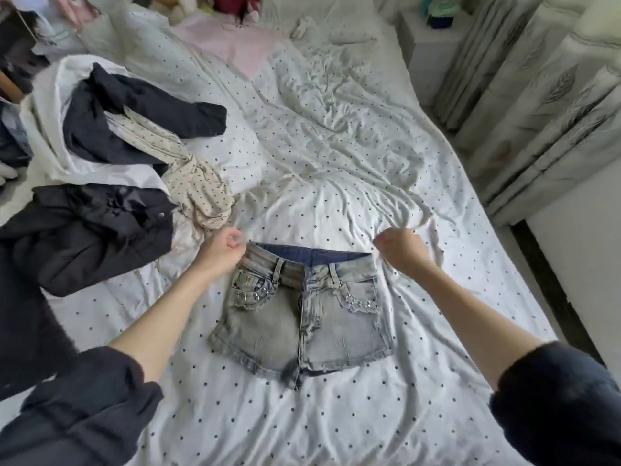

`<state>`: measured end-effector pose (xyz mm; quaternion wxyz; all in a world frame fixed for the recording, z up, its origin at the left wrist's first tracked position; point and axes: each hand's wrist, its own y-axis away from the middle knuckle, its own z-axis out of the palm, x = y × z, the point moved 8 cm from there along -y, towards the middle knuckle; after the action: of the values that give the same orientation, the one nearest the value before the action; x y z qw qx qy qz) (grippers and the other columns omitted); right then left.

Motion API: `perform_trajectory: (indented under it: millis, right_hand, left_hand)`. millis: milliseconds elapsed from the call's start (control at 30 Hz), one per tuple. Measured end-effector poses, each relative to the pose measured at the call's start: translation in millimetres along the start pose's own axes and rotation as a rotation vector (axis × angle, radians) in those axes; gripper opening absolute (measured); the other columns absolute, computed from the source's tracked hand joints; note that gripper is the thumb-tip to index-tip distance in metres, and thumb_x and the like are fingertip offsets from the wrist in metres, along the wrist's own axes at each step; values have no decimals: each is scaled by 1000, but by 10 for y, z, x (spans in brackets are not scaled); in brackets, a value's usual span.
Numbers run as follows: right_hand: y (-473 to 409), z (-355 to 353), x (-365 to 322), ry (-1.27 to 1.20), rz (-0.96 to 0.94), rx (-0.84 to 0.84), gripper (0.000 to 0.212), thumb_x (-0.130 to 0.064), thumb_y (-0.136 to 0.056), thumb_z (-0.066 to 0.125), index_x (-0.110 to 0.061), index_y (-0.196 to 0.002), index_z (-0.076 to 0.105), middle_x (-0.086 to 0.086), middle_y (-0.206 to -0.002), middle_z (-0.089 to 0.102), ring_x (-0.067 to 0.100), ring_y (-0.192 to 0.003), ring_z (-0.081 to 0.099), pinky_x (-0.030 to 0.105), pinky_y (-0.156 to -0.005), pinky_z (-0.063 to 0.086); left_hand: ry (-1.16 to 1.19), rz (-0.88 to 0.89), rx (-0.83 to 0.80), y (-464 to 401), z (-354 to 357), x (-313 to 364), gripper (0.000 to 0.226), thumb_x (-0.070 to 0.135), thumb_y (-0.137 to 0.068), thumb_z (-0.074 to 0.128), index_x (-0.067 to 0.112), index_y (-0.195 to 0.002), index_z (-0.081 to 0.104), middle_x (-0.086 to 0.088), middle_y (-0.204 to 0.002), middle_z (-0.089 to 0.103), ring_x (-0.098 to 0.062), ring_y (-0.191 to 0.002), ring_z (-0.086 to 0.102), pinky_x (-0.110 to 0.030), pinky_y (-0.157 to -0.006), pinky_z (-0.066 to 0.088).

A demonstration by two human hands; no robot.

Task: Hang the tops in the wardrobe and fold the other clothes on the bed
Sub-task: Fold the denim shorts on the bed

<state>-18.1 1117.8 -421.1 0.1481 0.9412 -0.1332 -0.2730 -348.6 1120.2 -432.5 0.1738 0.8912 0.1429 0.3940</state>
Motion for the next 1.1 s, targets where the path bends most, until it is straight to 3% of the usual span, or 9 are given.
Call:
perform_trajectory:
  millis: [200, 267, 333, 400, 467, 633, 800, 967, 1100]
  right_hand:
    - [-18, 1123, -162, 281, -299, -229, 40, -30, -99, 42, -24, -139, 43, 3, -140, 49, 22, -127, 47, 49, -107, 33]
    - [-128, 1377, -247, 380, -361, -262, 48, -34, -99, 38, -26, -146, 29, 0, -150, 35, 20, -138, 30, 51, -112, 22]
    - [-232, 1510, -299, 473, -388, -259, 53, -35, -98, 41, -23, -147, 25, 1, -148, 34, 21, -136, 30, 52, -109, 21]
    - [-308, 1543, -288, 524, -377, -204, 46, -28, -94, 48, -20, -138, 38, 3, -135, 45, 23, -126, 38, 50, -104, 23]
    - [-321, 1408, -266, 467, -369, -112, 29, -21, -92, 47, -19, -120, 54, 1, -118, 55, 22, -117, 45, 48, -103, 22]
    - [-119, 1045, -42, 211, -354, -71, 21, -30, -93, 54, -23, -111, 63, -6, -111, 60, 17, -115, 46, 43, -103, 17]
    - [-56, 869, 14, -54, -390, -193, 26, -27, -88, 63, -17, -112, 66, -5, -116, 60, 19, -117, 47, 53, -102, 31]
    - [-251, 1066, -96, -58, -313, -101, 29, -23, -91, 60, -13, -119, 63, 4, -135, 49, 24, -126, 42, 43, -106, 34]
    - [-136, 1298, -128, 23, -307, 15, 50, -18, -94, 53, -13, -142, 38, 10, -154, 21, 26, -142, 20, 43, -116, 22]
  left_hand:
    - [-347, 421, -95, 98, 803, -140, 40, -1, -92, 45, 12, -129, 54, -4, -139, 44, -20, -130, 40, -23, -107, 24]
    - [-430, 535, -93, 7, 1021, -104, 48, -3, -93, 43, 16, -137, 46, -1, -150, 32, -18, -140, 23, -27, -116, 10]
    - [-574, 620, -108, -131, 1203, -68, 59, 0, -94, 41, 24, -146, 29, 6, -157, 16, -15, -145, 7, -34, -118, 4]
    - [-680, 616, -175, -275, 1376, -120, 64, 3, -96, 39, 29, -150, 16, 9, -158, 8, -14, -145, -3, -37, -115, -5]
    - [-736, 562, -195, -372, 1427, -150, 60, 12, -98, 40, 32, -149, 16, 7, -156, 18, -17, -145, 1, -44, -115, -6]
    - [-790, 524, 3, -478, 1318, 7, 33, 36, -95, 48, 22, -125, 52, 1, -122, 55, -19, -120, 40, -42, -108, 14]
    - [-645, 540, 65, -565, 1318, 210, 34, 44, -88, 55, 19, -108, 64, 5, -117, 61, -16, -114, 46, -35, -101, 20]
    - [-415, 522, 90, -568, 1206, 143, 43, 26, -90, 61, 22, -132, 53, 0, -129, 53, -18, -122, 41, -32, -102, 23]
    - [-296, 343, 271, -434, 854, -265, 64, 18, -87, 63, 20, -144, 35, -7, -145, 36, -24, -135, 30, -49, -110, 25]
